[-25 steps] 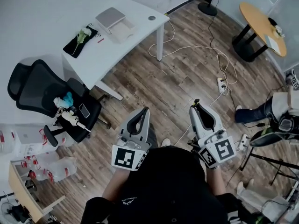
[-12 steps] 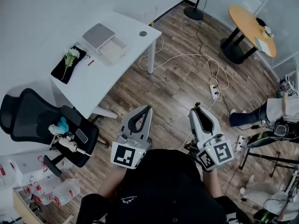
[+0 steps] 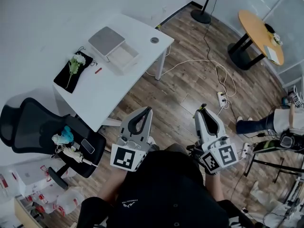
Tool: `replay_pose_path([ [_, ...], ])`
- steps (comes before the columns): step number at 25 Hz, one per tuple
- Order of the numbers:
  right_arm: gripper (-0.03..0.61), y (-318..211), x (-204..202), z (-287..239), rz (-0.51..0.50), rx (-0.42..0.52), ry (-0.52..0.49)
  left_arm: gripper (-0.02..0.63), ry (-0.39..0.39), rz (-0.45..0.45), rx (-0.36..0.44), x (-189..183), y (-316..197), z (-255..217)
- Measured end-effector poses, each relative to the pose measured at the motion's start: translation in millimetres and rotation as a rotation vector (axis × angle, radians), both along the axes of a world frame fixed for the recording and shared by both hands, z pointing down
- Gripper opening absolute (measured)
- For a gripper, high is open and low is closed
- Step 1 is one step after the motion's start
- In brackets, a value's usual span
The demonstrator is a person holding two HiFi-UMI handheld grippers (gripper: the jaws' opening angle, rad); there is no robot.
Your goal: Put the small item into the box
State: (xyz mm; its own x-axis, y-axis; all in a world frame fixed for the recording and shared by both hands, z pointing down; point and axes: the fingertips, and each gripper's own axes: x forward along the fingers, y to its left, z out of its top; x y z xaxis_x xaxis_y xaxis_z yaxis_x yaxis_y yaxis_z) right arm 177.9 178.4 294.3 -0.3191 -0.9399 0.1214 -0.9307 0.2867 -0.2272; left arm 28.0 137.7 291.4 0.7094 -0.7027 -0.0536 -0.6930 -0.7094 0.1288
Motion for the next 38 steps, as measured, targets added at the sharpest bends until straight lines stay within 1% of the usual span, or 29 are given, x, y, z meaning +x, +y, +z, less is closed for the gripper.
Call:
replay_pose_path([
  [2,0.067,-7.0,-5.2,2.5,-0.010,-0.004,-0.001,0.005,-0.003,-0.012,-0.008,-7.1,-2.5,4.3],
  [4,0.067,-16.2,-11.6,3.4,-0.022,-0.006,-0.004,0.005,-0.033,-0.026,-0.012,-16.5,-5.9,11.2],
  [6,0.067,-27.2,-20.2,2.4,-0.043,-0.009,-0.001,0.005,-0.043,-0.047,-0.019,-27.1,-12.1,14.4],
  [11,0.067,-59.2,-35.5,3.2,-0.118,-0.012,0.009,0.005,-0.042,-0.135,-0.024,-49.5,-33.9,15.4],
  [16,0.067,-102.6,-44.8,4.7,-0.194,-0.004,0.000,0.005,-0.054,-0.216,-0.016,-62.6,-62.5,14.0],
  [22,0.067,-172.4,-48.2,5.6,-0.295,-0.001,-0.021,0.005,-0.062,-0.310,-0.013,-62.3,-113.5,12.2],
  [26,0.067,-226.8,-50.2,5.2,-0.362,-0.009,-0.029,0.005,-0.076,-0.379,-0.026,-63.2,-152.6,12.0],
  [28,0.067,-250.9,-50.6,1.8,-0.409,-0.010,-0.031,0.005,-0.090,-0.421,-0.027,-63.5,-170.3,7.6],
  [33,0.067,-309.2,-45.5,-0.6,-0.523,-0.016,-0.022,0.005,-0.096,-0.551,-0.032,-61.3,-209.7,-0.9],
  [38,0.067,-359.7,-45.7,-2.0,-0.625,-0.010,-0.032,0.005,-0.106,-0.650,-0.024,-53.5,-243.7,-7.1],
])
